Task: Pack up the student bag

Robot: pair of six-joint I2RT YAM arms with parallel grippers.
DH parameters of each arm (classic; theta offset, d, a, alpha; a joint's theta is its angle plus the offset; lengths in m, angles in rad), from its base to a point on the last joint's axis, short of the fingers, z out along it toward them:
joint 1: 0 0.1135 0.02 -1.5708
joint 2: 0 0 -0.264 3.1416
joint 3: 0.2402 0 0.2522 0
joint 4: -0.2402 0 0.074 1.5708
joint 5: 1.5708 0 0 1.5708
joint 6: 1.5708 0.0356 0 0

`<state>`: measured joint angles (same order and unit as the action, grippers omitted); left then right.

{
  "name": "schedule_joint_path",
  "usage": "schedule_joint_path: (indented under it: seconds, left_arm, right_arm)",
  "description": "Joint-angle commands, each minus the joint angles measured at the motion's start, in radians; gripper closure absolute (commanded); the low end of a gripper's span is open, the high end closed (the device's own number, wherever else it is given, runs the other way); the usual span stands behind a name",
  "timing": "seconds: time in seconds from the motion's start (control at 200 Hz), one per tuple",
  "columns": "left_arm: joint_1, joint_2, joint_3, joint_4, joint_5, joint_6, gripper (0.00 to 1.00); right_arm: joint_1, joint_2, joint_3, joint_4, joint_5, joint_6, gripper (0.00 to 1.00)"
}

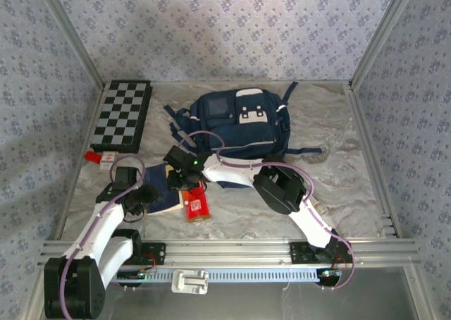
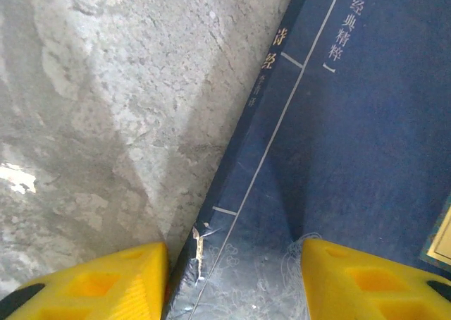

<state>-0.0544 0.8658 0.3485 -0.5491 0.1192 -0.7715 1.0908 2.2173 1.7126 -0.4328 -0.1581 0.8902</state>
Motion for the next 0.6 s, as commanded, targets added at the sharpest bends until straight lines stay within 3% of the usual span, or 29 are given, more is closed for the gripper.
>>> schedule_joint_path:
  seconds: [0.0,0.6]
  left_arm:
    - [-0.013,-0.002,-0.013,0.025,0.022,-0.003,0.48]
    - [-0.023,-0.008,-0.011,0.026,0.015,-0.009,0.49]
  right_arm:
    - [0.023,-0.048,0.04,-0.023,-0.034,-0.028,0.66]
    - [0.026,-0.095,-0.022,0.013,-0.063,-0.05,0.71]
